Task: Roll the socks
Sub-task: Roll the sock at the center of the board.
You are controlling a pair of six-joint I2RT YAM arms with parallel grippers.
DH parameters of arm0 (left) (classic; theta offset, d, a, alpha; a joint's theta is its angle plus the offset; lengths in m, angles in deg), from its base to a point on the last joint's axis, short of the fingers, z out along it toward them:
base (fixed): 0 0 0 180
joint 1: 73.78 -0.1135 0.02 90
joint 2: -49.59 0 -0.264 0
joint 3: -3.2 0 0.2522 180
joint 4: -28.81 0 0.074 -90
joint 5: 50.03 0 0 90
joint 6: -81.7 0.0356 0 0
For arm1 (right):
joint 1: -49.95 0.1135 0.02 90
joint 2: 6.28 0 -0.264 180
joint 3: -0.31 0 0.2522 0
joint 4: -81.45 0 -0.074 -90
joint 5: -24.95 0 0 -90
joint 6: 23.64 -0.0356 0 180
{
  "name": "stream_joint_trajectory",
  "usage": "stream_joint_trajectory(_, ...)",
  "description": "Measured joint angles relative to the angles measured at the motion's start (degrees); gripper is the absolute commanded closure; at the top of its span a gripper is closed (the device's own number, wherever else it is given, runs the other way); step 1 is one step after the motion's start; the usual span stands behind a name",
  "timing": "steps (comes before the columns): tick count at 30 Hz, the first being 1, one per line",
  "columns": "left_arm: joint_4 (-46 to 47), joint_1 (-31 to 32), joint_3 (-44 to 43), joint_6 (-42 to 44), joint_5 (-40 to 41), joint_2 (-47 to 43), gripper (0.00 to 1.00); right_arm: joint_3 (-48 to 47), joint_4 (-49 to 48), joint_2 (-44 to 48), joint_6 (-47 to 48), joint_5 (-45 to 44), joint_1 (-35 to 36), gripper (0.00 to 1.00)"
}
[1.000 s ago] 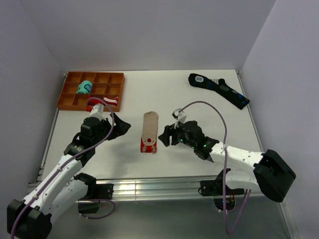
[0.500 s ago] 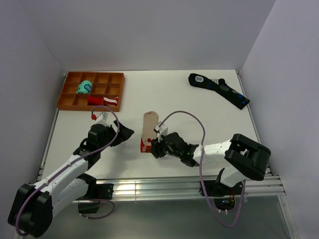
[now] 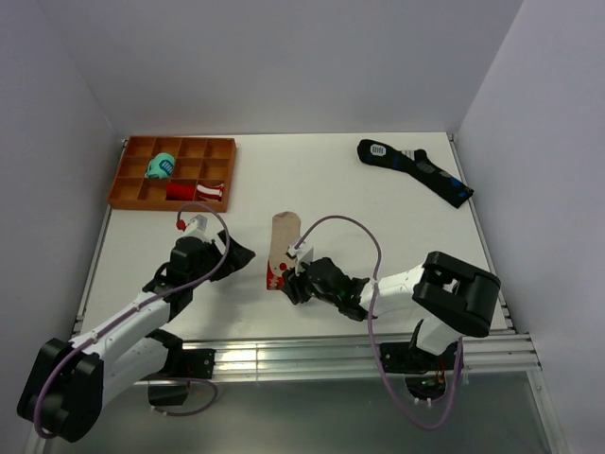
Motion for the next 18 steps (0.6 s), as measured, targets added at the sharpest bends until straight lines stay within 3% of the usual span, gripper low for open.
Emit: stream_joint_trajectory(18,1.2,0.0,0.0,0.5,-0.6,3.1,0.09,-0.1,-1.3,-2.1,2.5,-1.7,0.7,0.50)
